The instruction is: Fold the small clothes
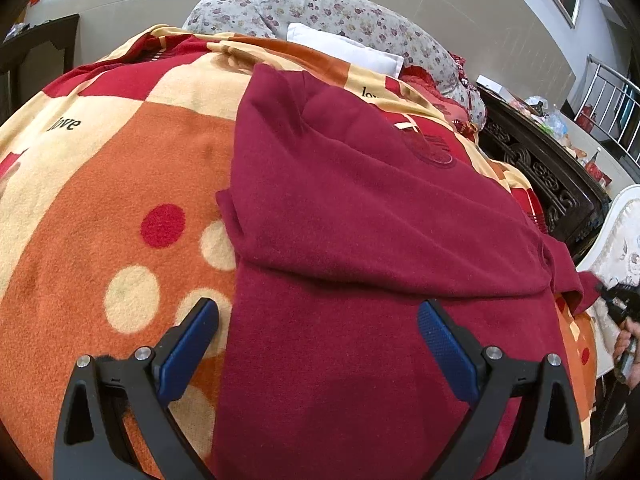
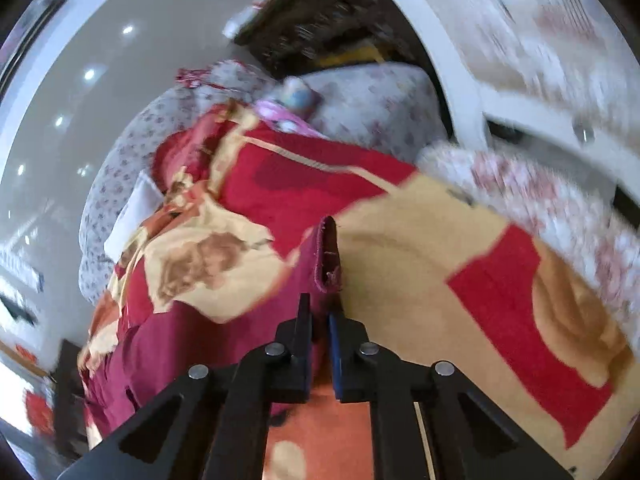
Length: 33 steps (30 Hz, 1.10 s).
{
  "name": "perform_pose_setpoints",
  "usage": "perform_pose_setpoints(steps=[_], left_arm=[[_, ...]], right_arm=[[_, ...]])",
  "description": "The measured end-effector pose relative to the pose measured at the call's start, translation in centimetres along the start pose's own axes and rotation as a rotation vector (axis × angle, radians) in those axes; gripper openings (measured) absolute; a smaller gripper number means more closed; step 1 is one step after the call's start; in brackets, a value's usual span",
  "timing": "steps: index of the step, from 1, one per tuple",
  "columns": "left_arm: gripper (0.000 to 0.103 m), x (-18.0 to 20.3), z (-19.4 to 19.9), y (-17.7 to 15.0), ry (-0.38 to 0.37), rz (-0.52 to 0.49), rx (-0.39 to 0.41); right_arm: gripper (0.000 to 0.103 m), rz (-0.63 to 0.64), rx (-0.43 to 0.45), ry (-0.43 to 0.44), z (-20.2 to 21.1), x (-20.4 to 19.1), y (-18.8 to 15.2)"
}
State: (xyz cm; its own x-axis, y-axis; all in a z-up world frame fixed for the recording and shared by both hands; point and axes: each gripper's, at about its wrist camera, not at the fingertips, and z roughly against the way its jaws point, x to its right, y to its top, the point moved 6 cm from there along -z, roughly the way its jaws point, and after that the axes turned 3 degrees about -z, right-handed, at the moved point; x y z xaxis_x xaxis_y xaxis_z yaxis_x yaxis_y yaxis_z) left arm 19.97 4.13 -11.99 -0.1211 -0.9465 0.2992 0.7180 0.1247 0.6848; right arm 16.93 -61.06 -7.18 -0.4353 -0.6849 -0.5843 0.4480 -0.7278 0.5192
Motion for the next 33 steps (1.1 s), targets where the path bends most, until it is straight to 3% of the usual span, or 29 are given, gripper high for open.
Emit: perform_pose_setpoints(steps=[4,8,12,18,23,28,33], left_arm=[[0.099,-0.3,0.1,-0.1,-0.002,0.020,0.012],[0.099,-1.0,0.5,0.0,-0.011,0.051,0.023],[0.099,-1.5,0.8,0.2,-0.021,0.083,0.033],[0.099,-2.3,1.6,0.2,-0.011,0.127,0.066],[0.099,-3.8,2.4,0.3,0.013,0.202,0.106],[0.099,-5.8,3.4,0.1,0.034,0.298,0.150],[0.099,-7.4,4.1,0.0,0.047,0.379,0.185]], right_arm=[[0.008,0.127,0.052,0.096,2.2,-7.8,0.0],[0.008,0.271,0.061,0.254,3.7,-19.3,-2.1],[0.008,0.422,0.029,0.399,4.3,-30.7,-6.5],[0.008,0.560,-0.063,0.517,2.0,-41.9,-14.6],[0.008,0.587,-0.179,0.545,-3.3,-45.4,-22.9],[0.008,0.698,-0.243,0.438,-8.0,-45.8,-31.0],[0.008,0.763,-0.246,0.404,-9.4,-45.7,-33.9]])
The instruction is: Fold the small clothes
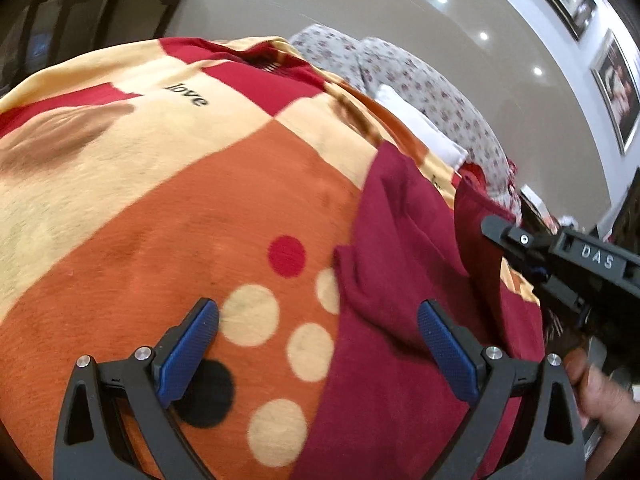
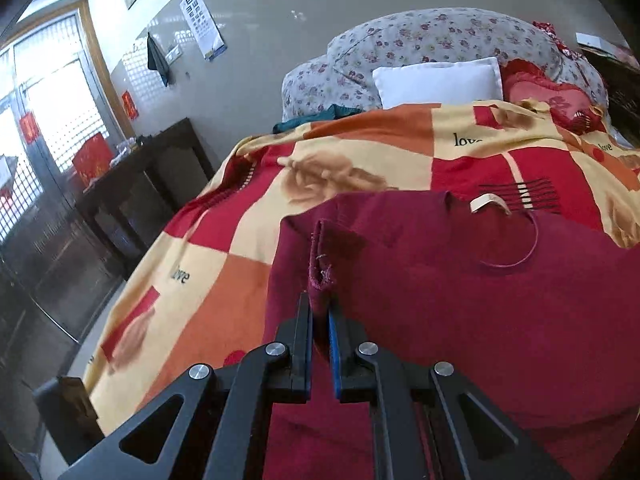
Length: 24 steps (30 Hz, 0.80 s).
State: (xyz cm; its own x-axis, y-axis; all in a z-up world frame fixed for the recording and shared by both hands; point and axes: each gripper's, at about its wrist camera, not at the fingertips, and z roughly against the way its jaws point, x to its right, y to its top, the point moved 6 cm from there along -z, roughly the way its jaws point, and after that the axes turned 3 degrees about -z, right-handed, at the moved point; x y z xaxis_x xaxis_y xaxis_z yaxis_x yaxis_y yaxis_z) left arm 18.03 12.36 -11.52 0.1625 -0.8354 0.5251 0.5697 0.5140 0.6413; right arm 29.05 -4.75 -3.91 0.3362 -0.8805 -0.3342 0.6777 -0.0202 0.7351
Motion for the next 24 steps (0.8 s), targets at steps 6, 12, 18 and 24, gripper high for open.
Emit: perform_pose_setpoints(steps=[6,12,18,24], left_arm=[[0.099,0.6,-0.2,-0.1,0.012,-0.031,-0.007],[0.099,0.7,-0.3,-0.1,0.019,-0.036,-0.009],[0.099,0.9,-0.5,0.0,0.010,-0.042,-0.014],[0.099,6.0,0.9,2.1,-0.247,-0.170,0.093]], right_arm=[[0.008,0.006,0.005,0.026,-0.2,-1.1,0.3],[0.013,-0.059,-0.107,0.079,-4.6,-0.8,-1.5],[0.042,-0.110,-0.128,0.214,-3.9,-0.6,-3.0],[0.054,-0.016,-0.025,-0.010,5.0,4.8,-3.4]])
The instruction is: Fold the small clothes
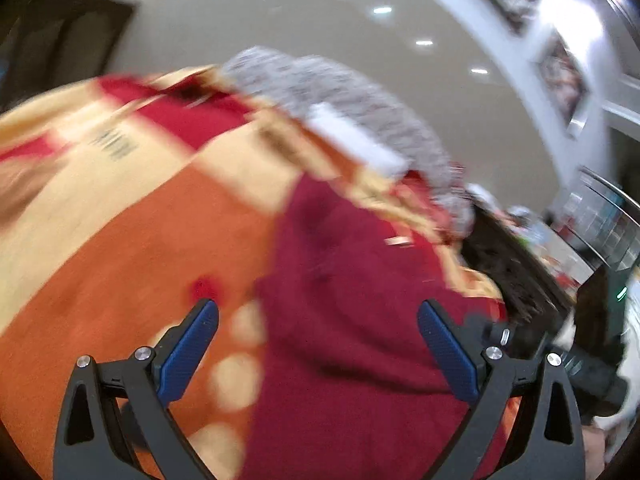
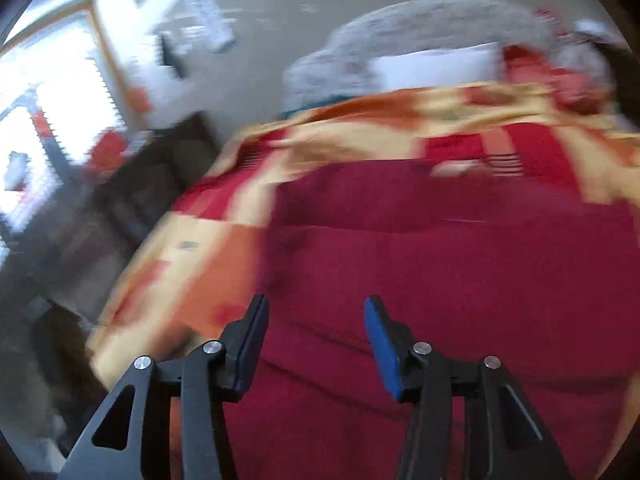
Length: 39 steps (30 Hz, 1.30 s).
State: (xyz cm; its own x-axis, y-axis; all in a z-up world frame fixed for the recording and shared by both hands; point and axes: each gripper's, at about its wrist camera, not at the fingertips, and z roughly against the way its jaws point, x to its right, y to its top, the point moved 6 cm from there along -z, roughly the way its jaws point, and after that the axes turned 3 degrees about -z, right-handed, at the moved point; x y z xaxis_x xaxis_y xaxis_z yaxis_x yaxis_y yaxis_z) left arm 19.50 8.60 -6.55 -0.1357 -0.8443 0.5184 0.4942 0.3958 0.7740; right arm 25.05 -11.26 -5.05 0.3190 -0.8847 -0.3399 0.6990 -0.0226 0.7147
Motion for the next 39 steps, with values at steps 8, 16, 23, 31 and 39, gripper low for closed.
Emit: perform_pose_setpoints(steps=[8,16,23,31,39], left_arm=[[0.080,3.3,-8.8,0.3,-0.186,-0.085,-0.249],[0.047,-0.4,-10.9,-1.3,-0.091,-0.010,-0.340],[0.040,-0.2,-10.9,-1.6,-0.004,-0.084,-0.312],[0.017,-1.7,-10.5,-1.3,0.018,-0.010,-0.297],[0.017,-1.8,-10.6,-1.3,0.019,-0.013,-0.295]], right_arm=[[0.054,-0.082,0.026,-0.274,10.3,13.4,-3.2],[0.054,-0.190,0.053,-0.363,14.5,20.3,-5.4],[0.055,-0.141,0.014,-0.322,10.6,18.9,-2.4],[0.033,-0.161,-0.058,-0.344,6.7,19.7,-2.7],[0.033,-0.223,-0.129,-0.311,7.4,20.0,-4.9]])
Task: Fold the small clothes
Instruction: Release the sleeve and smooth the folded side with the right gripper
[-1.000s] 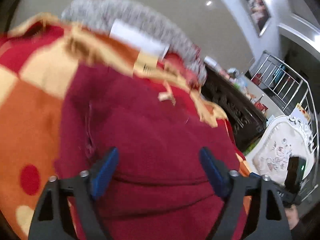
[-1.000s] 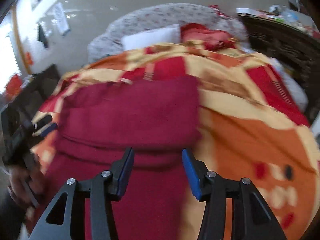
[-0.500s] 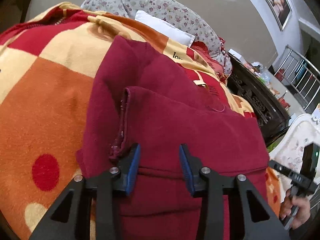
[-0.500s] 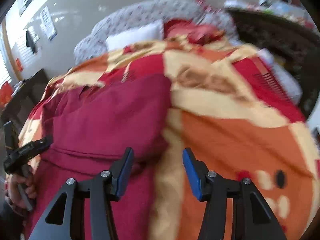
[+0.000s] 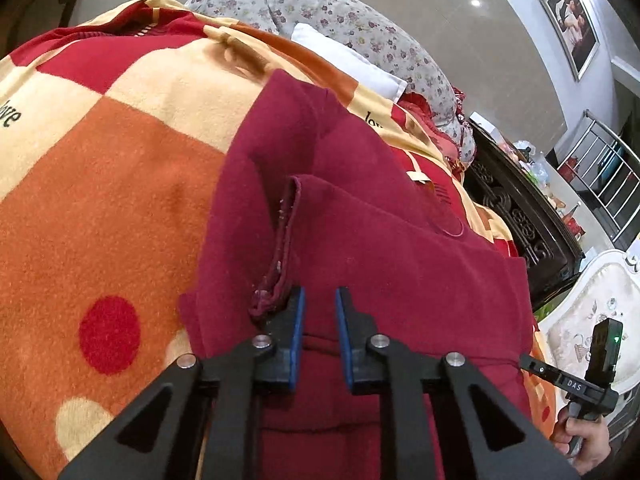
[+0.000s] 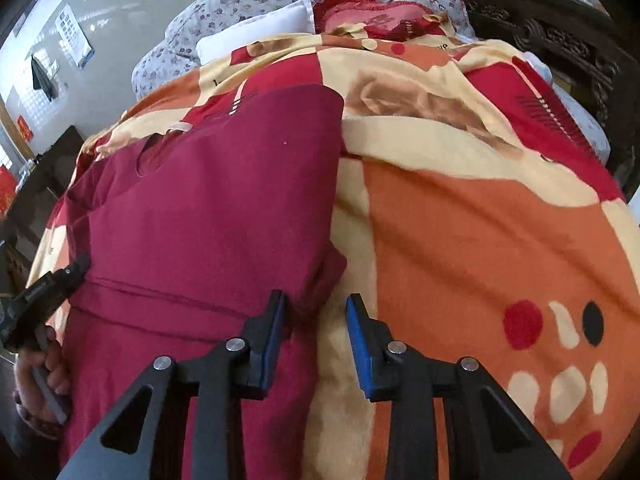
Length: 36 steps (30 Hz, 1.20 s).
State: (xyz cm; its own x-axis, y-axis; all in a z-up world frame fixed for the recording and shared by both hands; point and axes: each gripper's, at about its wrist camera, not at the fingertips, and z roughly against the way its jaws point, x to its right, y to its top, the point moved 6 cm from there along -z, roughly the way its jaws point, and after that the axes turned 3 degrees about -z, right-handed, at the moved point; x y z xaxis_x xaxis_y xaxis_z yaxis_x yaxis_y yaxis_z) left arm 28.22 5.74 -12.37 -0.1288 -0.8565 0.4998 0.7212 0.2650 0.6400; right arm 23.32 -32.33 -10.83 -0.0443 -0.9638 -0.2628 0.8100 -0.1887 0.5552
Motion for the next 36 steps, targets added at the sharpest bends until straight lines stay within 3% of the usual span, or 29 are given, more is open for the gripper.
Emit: perform_pose_setpoints(steps=[4,6,8,9,12,15,17,20,22,24,26,27,31,32,34,36], left_arm=[[0.017,-0.1,-0.1,0.0,0.001,0.002,0.003],[0.017,-0.1,0.0,-0.1,0.008,-0.002,0.003],[0.017,0.0,0.0,-0.1,0.011,-0.005,0.004],[0.017,0.1,0.0,-0.1,0.008,-0.002,0.003],[0.017,0.1,0.0,0.0,0.001,0.004,0.005],[0.017,0.1,0.0,-0.1,0.005,0.000,0.006],[0.019,0.4,0.3,0.0,0.007,-0.016,0.012],[0.039,1.8,1.7,0.9,0.068,-0.078,0.053],[0.078,3.5,4.0,2.5,0.099,-0.128,0.170],[0.084,5.0,4.9,3.8,0.104,-0.164,0.224],[0.084,6.3,3.7,4.6,0.100,-0.211,0.181],[0.084,6.3,2.1,4.7,0.115,-0.228,0.124],[0.084,3.5,-2.9,3.3,0.190,-0.187,-0.064],[0.084,2.9,-3.4,2.8,0.189,-0.195,-0.071],[0.086,3.3,-3.3,2.3,0.203,-0.246,-0.059],[0.095,3.8,-3.7,2.0,0.215,-0.288,-0.083]], right_arm=[[0.037,0.031,0.007,-0.043,1.3,-0.5,0.4],[0.039,0.109,0.107,-0.110,3.4,-2.1,1.7],[0.040,0.193,0.200,-0.061,5.0,-4.9,2.9],[0.041,0.225,0.203,-0.022,4.9,-6.2,3.2],[0.041,0.312,0.122,-0.009,1.9,-8.6,3.1],[0.042,0.245,-0.034,-0.034,-2.8,-6.8,1.5],[0.042,0.236,0.014,-0.002,-2.7,-6.4,1.2],[0.043,0.186,-0.006,0.056,-1.9,-6.1,1.5],[0.043,0.163,0.015,0.103,-0.5,-6.3,2.8],[0.044,0.133,0.119,0.122,1.6,-5.9,5.7],[0.047,0.112,0.171,0.126,1.9,-6.0,7.9],[0.047,0.110,0.169,0.134,1.5,-6.3,8.5],[0.047,0.123,0.155,0.127,-1.4,-7.3,10.1],[0.047,0.124,0.138,0.139,-2.3,-7.5,10.0],[0.048,0.143,0.078,0.082,-4.7,-6.9,9.1],[0.052,0.133,0.118,0.084,-5.0,-6.5,8.7]])
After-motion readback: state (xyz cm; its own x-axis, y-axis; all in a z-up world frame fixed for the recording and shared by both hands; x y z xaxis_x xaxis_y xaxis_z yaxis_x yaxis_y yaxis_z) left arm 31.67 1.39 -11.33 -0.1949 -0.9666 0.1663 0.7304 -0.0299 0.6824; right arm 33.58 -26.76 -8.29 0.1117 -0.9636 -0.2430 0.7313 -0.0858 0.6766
